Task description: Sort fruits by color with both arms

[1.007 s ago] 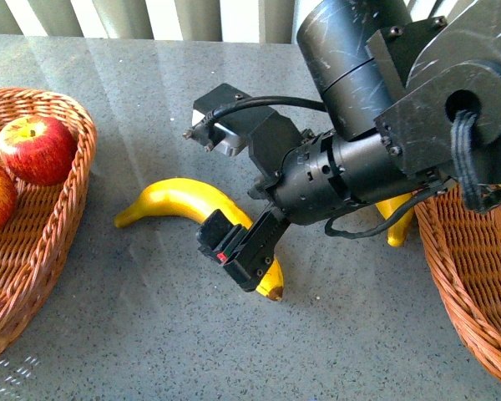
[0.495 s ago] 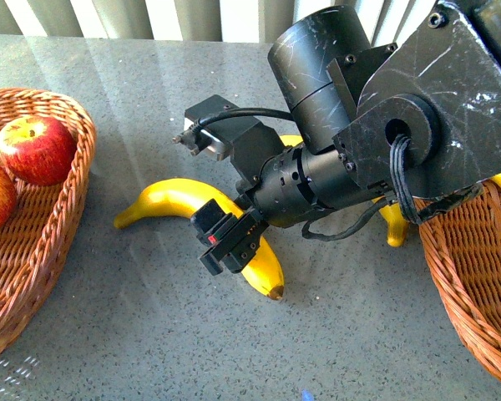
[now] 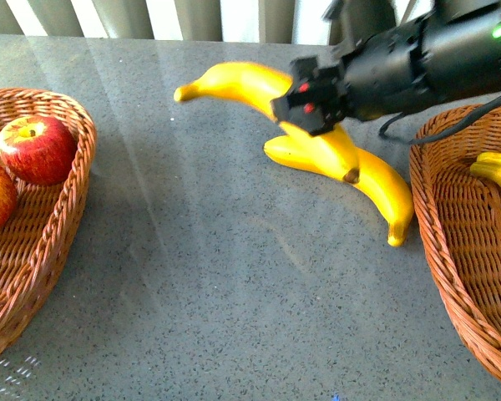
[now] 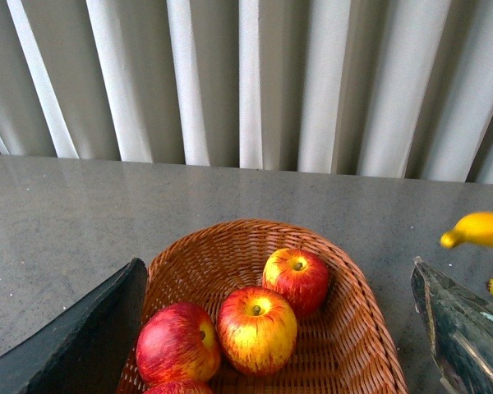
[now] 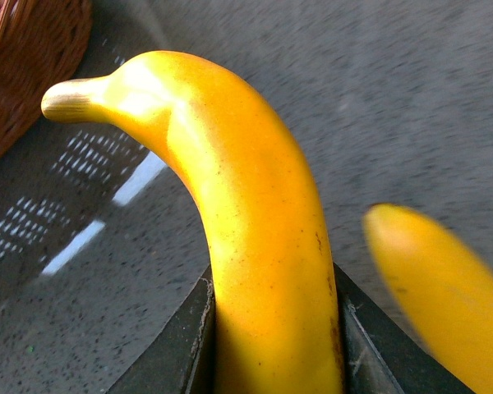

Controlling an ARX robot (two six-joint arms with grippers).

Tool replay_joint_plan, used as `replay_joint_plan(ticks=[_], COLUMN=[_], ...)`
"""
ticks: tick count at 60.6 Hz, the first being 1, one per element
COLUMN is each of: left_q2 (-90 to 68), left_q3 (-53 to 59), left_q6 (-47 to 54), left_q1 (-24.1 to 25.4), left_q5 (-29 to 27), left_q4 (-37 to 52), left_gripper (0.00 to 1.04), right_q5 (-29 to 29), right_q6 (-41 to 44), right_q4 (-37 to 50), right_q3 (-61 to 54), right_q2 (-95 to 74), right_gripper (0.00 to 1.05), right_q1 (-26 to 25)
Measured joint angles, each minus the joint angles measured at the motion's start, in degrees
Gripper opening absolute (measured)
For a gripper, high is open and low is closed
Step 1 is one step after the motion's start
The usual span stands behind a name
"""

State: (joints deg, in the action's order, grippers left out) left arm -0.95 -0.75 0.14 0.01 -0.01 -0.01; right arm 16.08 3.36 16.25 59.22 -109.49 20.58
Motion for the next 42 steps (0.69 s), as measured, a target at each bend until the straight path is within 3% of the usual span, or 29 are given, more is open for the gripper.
replay_joint_plan(ticks=[16,29,42], left_q2=[0.0,0.0,0.0], left_q3=[0.0,0.0,0.0], left_q6=[0.0,0.0,0.0], left_q1=[0.0,0.0,0.0], left_q5=[0.0,0.0,0.0], left_q4=[0.0,0.0,0.0], left_gripper=[0.96,0.96,0.96], right_q5=[3.2,4.6,4.6], right_q6=[-3.8,-6.7,-9.4], right_q4=[2.2,-2.2,-4.7], right_q3=[-8.2,-15.0,-20.3], right_q2=[12.8,19.1,23.8], right_gripper=[0.29,0.29,0.28], right_q1=[-11.3,-23.1,-27.0])
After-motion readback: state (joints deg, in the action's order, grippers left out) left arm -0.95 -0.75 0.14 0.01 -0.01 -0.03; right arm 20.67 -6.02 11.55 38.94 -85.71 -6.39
